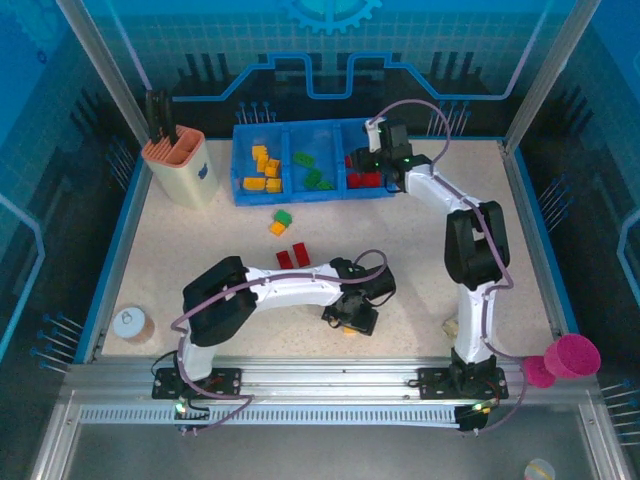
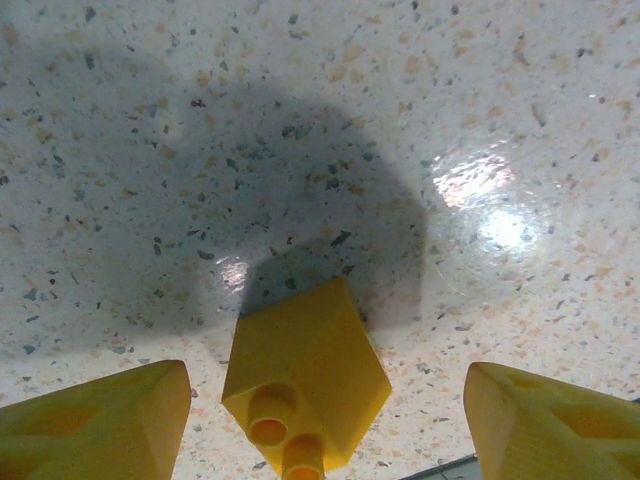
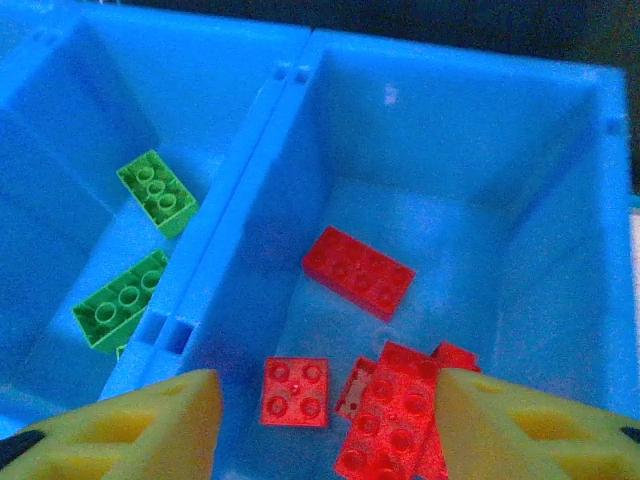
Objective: Sort the legos into containers by color
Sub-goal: Pick up the lego from the middle-left of the table.
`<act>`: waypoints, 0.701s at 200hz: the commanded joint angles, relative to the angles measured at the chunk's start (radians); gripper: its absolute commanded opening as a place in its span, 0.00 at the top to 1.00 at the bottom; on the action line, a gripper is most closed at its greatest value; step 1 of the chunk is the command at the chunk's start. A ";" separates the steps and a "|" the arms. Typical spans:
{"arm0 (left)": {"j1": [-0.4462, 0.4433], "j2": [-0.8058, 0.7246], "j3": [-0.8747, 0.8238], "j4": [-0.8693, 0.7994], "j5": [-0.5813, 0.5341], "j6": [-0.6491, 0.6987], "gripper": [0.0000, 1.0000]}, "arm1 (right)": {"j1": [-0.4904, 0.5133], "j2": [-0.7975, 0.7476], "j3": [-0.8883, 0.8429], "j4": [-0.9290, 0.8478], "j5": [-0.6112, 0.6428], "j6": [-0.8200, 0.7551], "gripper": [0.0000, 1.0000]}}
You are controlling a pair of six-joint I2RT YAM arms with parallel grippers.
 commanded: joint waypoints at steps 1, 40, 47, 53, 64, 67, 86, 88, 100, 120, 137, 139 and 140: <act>-0.004 0.014 0.025 -0.052 0.032 -0.028 0.29 | -0.028 -0.067 -0.020 0.047 -0.042 0.032 0.42; 0.001 0.032 0.020 -0.042 0.059 -0.031 0.38 | -0.042 -0.115 -0.036 0.058 -0.063 0.045 0.44; 0.003 0.034 0.019 -0.040 0.064 -0.032 0.41 | -0.044 -0.124 -0.044 0.063 -0.061 0.046 0.44; 0.005 0.035 0.018 -0.036 0.070 -0.031 0.44 | -0.046 -0.132 -0.051 0.066 -0.061 0.048 0.44; 0.010 0.034 0.010 -0.028 0.081 -0.032 0.49 | -0.049 -0.146 -0.060 0.068 -0.061 0.052 0.44; 0.010 0.034 0.007 -0.025 0.085 -0.031 0.50 | -0.051 -0.150 -0.063 0.068 -0.061 0.052 0.44; 0.018 0.030 -0.004 -0.013 0.098 -0.030 0.55 | -0.059 -0.166 -0.071 0.063 -0.054 0.051 0.44; 0.018 0.028 -0.006 -0.011 0.100 -0.028 0.55 | -0.060 -0.167 -0.071 0.062 -0.053 0.051 0.44; 0.025 0.023 -0.017 -0.001 0.106 -0.028 0.58 | -0.067 -0.177 -0.076 0.055 -0.053 0.053 0.44; 0.035 -0.005 -0.038 0.002 0.092 -0.025 0.63 | -0.077 -0.207 -0.103 0.044 -0.057 0.062 0.44; 0.039 -0.049 -0.038 -0.028 0.042 -0.011 0.65 | -0.082 -0.250 -0.159 0.038 -0.059 0.070 0.44; 0.040 -0.054 -0.033 -0.037 0.033 -0.008 0.65 | -0.083 -0.257 -0.168 0.037 -0.059 0.071 0.44; 0.041 -0.057 -0.031 -0.041 0.028 -0.005 0.65 | -0.083 -0.261 -0.173 0.036 -0.059 0.073 0.44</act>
